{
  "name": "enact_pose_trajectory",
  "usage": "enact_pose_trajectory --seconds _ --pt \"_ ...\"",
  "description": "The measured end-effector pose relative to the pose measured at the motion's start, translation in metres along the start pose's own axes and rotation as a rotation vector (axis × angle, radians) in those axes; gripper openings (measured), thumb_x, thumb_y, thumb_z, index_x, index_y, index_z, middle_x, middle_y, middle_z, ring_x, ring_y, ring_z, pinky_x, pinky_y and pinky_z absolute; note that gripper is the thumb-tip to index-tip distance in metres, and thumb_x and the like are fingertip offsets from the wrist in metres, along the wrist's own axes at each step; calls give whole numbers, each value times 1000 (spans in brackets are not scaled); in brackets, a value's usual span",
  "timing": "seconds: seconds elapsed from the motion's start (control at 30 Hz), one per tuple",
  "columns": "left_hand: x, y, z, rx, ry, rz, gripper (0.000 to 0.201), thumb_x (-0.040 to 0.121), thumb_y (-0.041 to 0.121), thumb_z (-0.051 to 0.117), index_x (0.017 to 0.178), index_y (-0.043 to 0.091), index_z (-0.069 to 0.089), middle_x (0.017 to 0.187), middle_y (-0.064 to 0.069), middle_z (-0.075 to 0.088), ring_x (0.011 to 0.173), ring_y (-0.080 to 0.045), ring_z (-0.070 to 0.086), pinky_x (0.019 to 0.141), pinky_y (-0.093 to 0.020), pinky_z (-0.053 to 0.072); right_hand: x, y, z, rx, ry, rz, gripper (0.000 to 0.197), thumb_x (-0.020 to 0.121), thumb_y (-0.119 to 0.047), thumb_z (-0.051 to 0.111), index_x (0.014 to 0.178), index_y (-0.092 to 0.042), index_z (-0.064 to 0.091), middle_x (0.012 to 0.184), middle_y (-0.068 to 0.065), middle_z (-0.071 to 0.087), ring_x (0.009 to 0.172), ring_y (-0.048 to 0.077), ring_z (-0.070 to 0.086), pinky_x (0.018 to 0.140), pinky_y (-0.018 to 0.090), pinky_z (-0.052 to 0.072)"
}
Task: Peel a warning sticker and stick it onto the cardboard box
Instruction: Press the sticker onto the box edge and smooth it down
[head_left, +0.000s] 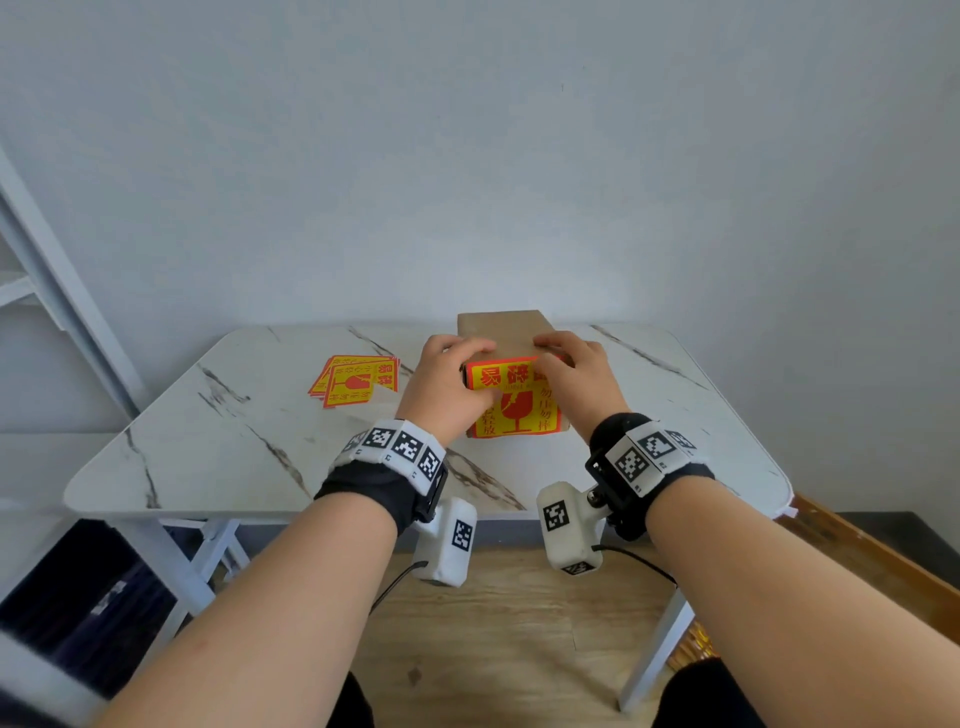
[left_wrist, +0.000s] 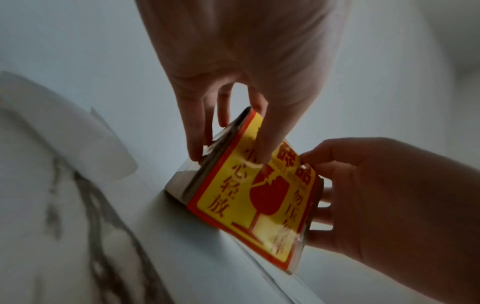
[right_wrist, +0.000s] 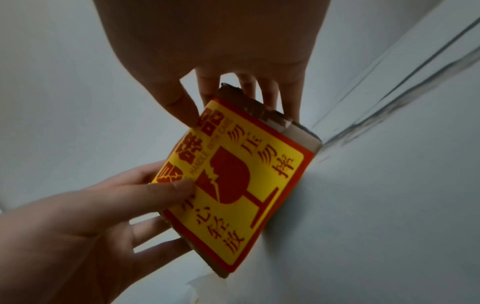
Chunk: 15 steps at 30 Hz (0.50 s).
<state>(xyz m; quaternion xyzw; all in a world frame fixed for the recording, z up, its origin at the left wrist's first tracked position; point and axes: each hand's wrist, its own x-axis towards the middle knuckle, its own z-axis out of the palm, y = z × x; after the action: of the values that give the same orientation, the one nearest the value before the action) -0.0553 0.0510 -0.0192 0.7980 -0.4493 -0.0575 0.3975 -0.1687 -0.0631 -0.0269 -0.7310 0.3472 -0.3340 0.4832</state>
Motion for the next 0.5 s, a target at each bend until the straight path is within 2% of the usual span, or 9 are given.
enact_pose_trajectory --seconds 0.1,0.2,0.23,0.3,0.37,0.43,0.5 --pt "0 -9 2 -98 -19 -57 38 81 32 71 118 29 65 128 2 46 107 -11 48 91 -22 39 -3 7 3 24 -35 42 29 89 -14 49 111 -25 64 120 3 40 88 14 60 71 24 49" --pt "2 -17 3 -205 -54 -110 28 82 39 67 110 31 69 131 1 52 120 -18 51 105 -37 42 -4 10 5 63 -46 72 30 89 -10 45 106 -25 64 123 7 41 86 17 60 69 26 48" --pt "2 -18 3 -227 -55 -117 27 84 39 64 110 31 69 132 1 53 121 -18 51 105 -37 42 -3 10 5 75 -49 77 30 88 -8 45 106 -24 64 124 8 40 85 17 60 68 26 48" --pt "4 -19 3 -274 -56 -122 28 91 37 57 113 27 70 131 1 56 118 -14 53 98 -30 41 -3 10 6 87 -57 85 30 88 -7 46 108 -23 62 124 8 39 85 17 59 65 27 48" --pt "5 -17 2 -304 -62 -120 32 95 35 49 115 21 70 128 0 57 113 -11 53 94 -26 39 -3 12 6 88 -72 88 27 87 -11 52 109 -25 60 124 6 38 96 23 60 71 32 53" --pt "6 -17 2 -334 -65 -137 33 96 33 44 110 21 72 123 0 54 113 -13 52 103 -34 42 -5 16 7 51 -81 72 28 87 -20 61 112 -29 56 126 4 37 101 21 57 84 36 55" --pt "6 -17 3 -338 -77 -146 32 96 33 44 109 23 71 118 1 49 112 -15 51 105 -42 42 -6 22 9 13 -77 34 36 85 -30 68 118 -30 54 125 0 36 97 13 54 88 33 53"
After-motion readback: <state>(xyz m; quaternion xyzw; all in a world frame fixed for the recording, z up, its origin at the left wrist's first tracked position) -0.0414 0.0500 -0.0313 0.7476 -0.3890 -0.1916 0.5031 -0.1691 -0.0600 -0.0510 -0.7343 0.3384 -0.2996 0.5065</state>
